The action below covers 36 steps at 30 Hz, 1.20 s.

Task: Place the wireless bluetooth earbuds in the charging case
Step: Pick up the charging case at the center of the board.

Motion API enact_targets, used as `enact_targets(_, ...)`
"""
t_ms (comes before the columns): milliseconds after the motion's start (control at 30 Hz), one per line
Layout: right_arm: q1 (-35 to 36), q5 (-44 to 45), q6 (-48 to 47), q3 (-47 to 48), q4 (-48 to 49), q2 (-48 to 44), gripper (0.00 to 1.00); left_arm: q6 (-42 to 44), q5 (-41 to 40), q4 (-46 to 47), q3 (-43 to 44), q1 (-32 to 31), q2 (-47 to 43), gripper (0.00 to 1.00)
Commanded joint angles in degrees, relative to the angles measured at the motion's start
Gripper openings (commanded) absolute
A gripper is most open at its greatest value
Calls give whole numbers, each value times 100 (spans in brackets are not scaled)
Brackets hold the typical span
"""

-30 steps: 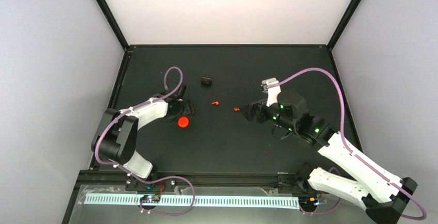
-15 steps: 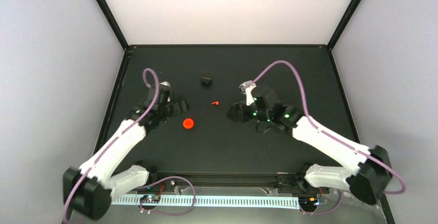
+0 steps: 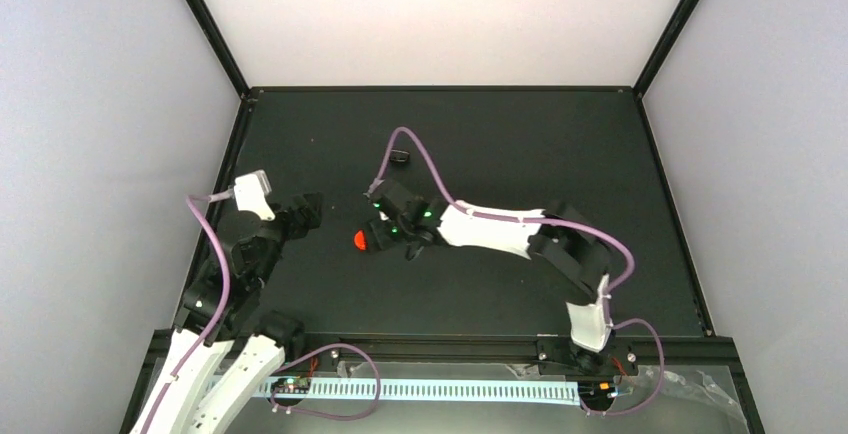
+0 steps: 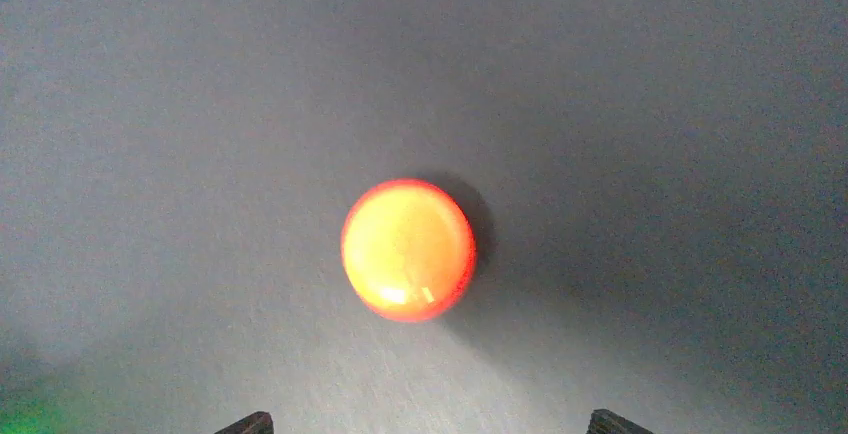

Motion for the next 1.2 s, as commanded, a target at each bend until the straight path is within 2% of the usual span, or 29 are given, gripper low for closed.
enact_targets(0, 218, 673, 85, 1061, -459, 860, 82, 227, -450, -176, -273, 23, -304, 99)
enact_targets(200, 291, 1072, 165, 1840, -1101, 1539, 82, 153, -836, -239, -353, -100, -525, 99)
enact_targets(500, 414, 1470, 23, 3080, -2034, 2497, 82, 207, -856, -127, -485, -265, -689, 99)
enact_targets(600, 421, 1577, -15, 3366, -2275, 2740, 78, 199, -856, -130, -496, -292, -727, 99)
enact_targets(933, 540, 1676, -137, 3534, -2567, 2978, 59, 180, -868, -123, -528, -328, -810, 99)
enact_targets(1167, 541, 1771, -138, 2855, -2213, 2555, 48, 166, -826, -117, -552, -346, -853, 99)
